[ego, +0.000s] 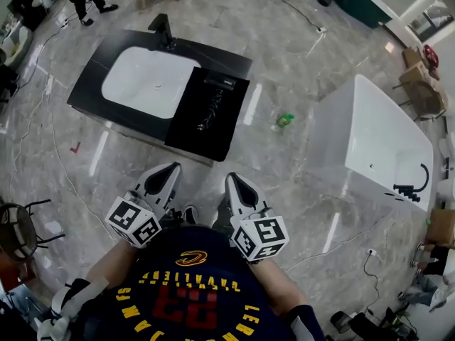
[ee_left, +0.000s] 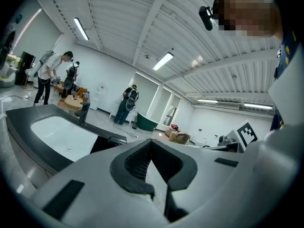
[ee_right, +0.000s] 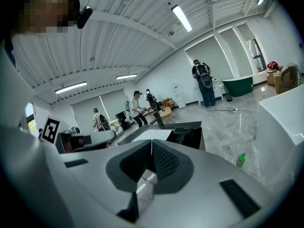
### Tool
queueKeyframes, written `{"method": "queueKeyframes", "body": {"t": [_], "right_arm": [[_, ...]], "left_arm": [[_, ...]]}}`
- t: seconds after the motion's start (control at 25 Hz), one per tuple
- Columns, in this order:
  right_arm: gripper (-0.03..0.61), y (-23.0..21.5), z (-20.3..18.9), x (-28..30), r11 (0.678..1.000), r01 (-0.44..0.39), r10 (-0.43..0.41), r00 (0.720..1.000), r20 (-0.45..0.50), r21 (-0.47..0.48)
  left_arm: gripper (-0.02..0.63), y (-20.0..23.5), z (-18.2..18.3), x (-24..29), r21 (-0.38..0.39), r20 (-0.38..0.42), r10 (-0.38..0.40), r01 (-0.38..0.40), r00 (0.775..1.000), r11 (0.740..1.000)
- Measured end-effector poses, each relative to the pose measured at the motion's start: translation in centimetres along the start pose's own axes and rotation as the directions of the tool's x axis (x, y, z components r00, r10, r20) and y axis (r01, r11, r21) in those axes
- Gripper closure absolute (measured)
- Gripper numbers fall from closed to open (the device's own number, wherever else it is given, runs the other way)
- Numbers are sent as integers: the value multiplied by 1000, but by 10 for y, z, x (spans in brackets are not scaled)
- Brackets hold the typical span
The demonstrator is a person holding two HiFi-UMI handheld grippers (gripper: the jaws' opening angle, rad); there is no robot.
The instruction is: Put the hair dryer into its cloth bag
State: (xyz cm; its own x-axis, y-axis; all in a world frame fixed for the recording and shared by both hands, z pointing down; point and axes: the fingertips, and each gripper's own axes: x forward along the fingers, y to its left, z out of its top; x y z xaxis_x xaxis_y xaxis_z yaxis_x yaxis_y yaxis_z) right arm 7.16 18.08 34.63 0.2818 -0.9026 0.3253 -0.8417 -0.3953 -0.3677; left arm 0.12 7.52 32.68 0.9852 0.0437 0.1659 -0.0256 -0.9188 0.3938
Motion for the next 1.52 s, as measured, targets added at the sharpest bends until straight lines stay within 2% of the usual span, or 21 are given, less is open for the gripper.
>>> {"method": "queueKeyframes", "body": {"t": [0.2, 0.4, 0.68, 0.84, 1.04, 1.2, 1.52], "right_arm": [[569, -54, 33, 30, 998, -54, 55, 998, -17, 31], [569, -98, 53, 57, 993, -97, 100, 994, -45, 60], [569, -136, 64, 85, 991, -111, 118, 990, -83, 78], [569, -136, 63, 101, 993, -77, 84, 992, -89, 87], [569, -130, 55, 110, 995, 12, -3, 996, -90, 97], [569, -136, 47, 108, 992, 76, -66, 993, -96, 102], [569, -161, 45, 78, 968, 194, -187, 981, -54, 160]], "left_arm": [[611, 29, 2, 63, 39, -33, 128, -127, 991, 991], [609, 59, -3, 121, 31, -73, 213, -211, 974, 977], [588, 105, -28, 161, 93, -153, 337, -326, 929, 941], [552, 126, -49, 173, 110, -221, 335, -318, 916, 942], [491, 140, -87, 192, 121, -356, 259, -230, 898, 966], [478, 154, -117, 212, 131, -451, 225, -185, 863, 974], [374, 176, -152, 248, 141, -589, 249, -206, 769, 968]]}}
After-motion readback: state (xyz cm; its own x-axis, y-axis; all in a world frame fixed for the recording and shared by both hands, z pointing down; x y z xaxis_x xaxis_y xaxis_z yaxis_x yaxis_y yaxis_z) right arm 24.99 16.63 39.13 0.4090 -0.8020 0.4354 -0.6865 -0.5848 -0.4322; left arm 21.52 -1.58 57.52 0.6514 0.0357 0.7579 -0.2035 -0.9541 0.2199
